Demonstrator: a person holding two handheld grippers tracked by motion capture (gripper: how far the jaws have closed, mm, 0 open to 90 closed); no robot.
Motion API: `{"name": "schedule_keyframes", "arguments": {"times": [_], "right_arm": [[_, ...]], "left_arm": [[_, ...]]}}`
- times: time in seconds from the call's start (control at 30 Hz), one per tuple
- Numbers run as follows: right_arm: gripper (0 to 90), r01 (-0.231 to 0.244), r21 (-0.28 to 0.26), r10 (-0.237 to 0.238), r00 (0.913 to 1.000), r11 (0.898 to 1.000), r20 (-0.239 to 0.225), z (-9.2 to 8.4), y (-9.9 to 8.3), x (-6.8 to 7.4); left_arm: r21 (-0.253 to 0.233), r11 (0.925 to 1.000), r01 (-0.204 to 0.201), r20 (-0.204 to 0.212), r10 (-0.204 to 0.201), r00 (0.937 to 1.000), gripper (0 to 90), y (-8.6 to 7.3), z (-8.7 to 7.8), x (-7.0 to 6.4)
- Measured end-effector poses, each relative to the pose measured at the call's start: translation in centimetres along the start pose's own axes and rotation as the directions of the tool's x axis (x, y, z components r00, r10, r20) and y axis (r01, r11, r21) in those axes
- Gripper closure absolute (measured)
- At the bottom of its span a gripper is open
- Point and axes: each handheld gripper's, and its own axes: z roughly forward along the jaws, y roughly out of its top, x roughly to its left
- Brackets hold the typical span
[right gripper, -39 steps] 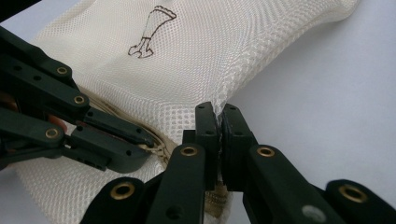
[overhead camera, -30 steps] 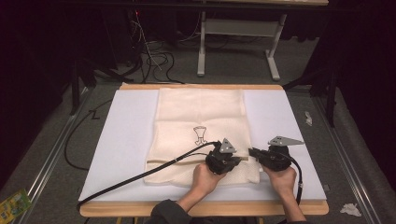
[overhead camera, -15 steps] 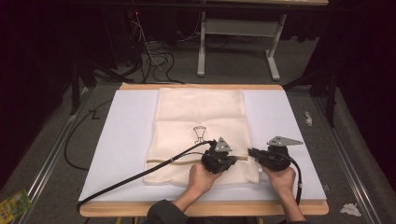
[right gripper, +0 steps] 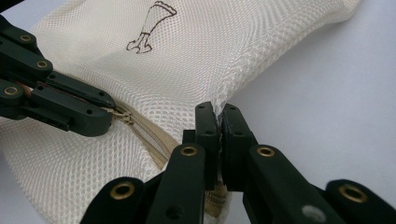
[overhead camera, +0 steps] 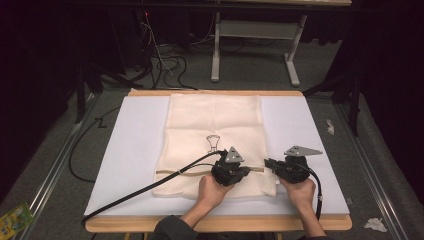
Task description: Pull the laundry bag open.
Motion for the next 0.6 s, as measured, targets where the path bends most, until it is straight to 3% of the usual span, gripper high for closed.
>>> {"name": "schedule_keyframes", "arguments": {"times": [0.47,0.6], "right_arm": [[88.5,0.008,0.007,-0.008,1.0000,1.000,0.004,0.2,0.4,0.2],[88.5,0.010,0.006,-0.010,0.9999,1.000,0.004,0.1,0.4,0.3]], "left_arm": [[-0.008,0.9998,0.019,-0.010,-0.020,0.9998,86.9,-0.4,-1.0,0.6],[-0.007,0.9999,0.009,-0.014,-0.009,0.9999,86.9,-0.3,-1.2,0.6]]}}
